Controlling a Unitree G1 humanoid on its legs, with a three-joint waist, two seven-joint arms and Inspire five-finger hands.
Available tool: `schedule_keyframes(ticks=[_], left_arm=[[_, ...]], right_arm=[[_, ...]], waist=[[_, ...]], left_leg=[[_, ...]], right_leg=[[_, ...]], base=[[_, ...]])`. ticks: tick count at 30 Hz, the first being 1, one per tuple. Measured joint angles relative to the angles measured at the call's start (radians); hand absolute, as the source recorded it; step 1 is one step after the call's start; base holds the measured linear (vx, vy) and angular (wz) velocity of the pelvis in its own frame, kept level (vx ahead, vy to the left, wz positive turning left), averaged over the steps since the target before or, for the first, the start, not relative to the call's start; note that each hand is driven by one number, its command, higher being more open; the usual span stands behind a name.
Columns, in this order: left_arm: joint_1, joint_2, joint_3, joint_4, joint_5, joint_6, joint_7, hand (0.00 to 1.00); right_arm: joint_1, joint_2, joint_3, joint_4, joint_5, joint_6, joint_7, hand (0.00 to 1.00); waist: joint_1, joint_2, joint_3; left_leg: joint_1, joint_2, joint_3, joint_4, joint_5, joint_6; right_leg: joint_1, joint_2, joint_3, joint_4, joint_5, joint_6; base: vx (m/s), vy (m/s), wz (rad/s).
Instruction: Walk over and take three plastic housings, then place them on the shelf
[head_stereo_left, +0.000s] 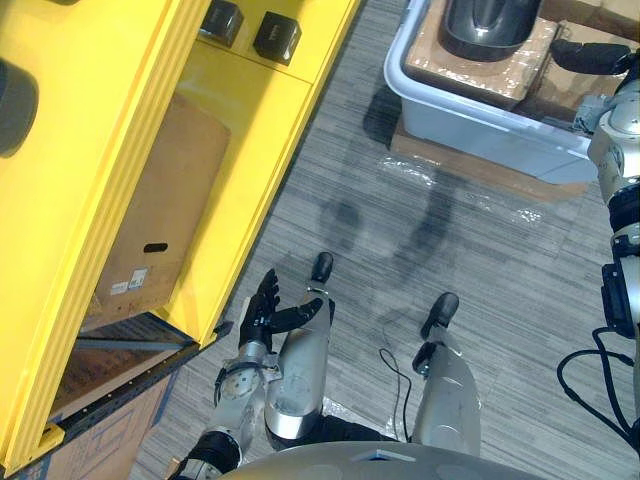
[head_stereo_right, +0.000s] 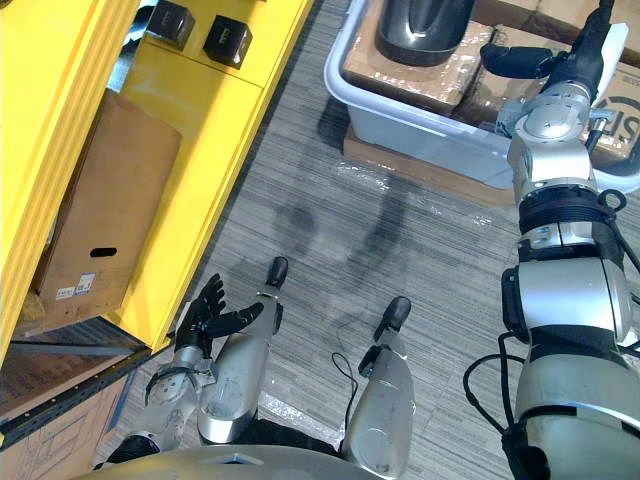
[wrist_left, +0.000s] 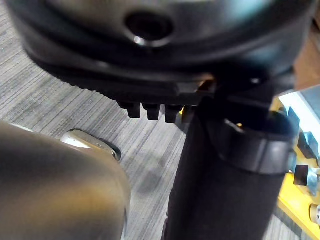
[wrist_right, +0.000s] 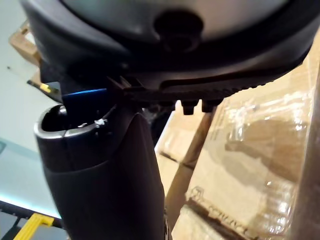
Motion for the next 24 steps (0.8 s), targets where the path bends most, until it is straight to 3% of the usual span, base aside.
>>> schedule_keyframes(ticks=[13,16,19,21,22,23,24], left_arm=[[0.002,0.013,-0.027,0.0,-0.021,-0.032,0.002,1.0],[0.034,0.013,0.014,-0.023,-0.02,-0.033,0.0,1.0],[0.09,0.014,0.084,-0.065,-0.016,-0.033,-0.008,1.0],[0.143,0.021,0.133,-0.116,-0.009,-0.031,-0.012,1.0],[0.156,0.025,0.147,-0.13,-0.002,-0.031,-0.012,1.0],[0.176,0.031,0.166,-0.152,0.02,-0.029,-0.012,1.0],[0.194,0.04,0.178,-0.159,0.035,-0.029,-0.011,1.0]], right_arm=[[-0.02,0.002,-0.009,-0.035,0.003,-0.081,-0.027,1.0],[0.013,0.017,-0.058,-0.168,0.002,-0.117,-0.018,1.0],[0.174,0.061,-0.169,-0.428,-0.001,-0.181,0.022,1.0],[0.377,0.141,-0.265,-0.643,-0.03,-0.222,0.059,1.0],[0.434,0.163,-0.288,-0.688,-0.048,-0.232,0.067,1.0],[0.546,0.208,-0.326,-0.767,-0.048,-0.251,0.088,1.0],[0.658,0.271,-0.36,-0.825,-0.057,-0.259,0.106,1.0]], waist=[[0.002,-0.004,0.003],[-0.023,-0.028,0.018],[-0.063,-0.085,0.024],[-0.096,-0.152,0.024],[-0.1,-0.17,0.021],[-0.113,-0.203,0.014],[-0.125,-0.239,-0.012]], left_leg=[[0.009,0.014,0.008,0.002,-0.005,-0.005],[0.074,0.024,0.032,-0.033,-0.006,-0.005],[0.169,0.034,0.053,-0.088,-0.006,-0.006],[0.257,0.042,0.069,-0.139,-0.004,-0.009],[0.278,0.045,0.074,-0.151,-0.003,-0.01],[0.315,0.05,0.083,-0.175,-0.002,-0.012],[0.342,0.053,0.093,-0.198,-0.001,-0.013]], right_leg=[[0.007,0.007,-0.015,-0.007,0.001,0.0],[0.045,0.008,-0.02,-0.012,0.001,-0.001],[0.113,0.008,-0.04,-0.027,-0.009,-0.011],[0.189,0.016,-0.041,-0.061,-0.017,-0.01],[0.205,0.018,-0.041,-0.069,-0.019,-0.01],[0.239,0.023,-0.041,-0.085,-0.02,-0.01],[0.26,0.026,-0.04,-0.105,-0.02,-0.01]], base=[[0.01,-0.001,-0.03],[0.09,-0.033,-0.15],[0.1,-0.047,-0.11],[0.12,-0.048,-0.06],[0.13,-0.047,-0.06],[0.16,-0.048,-0.09],[0.13,-0.039,-0.09]])
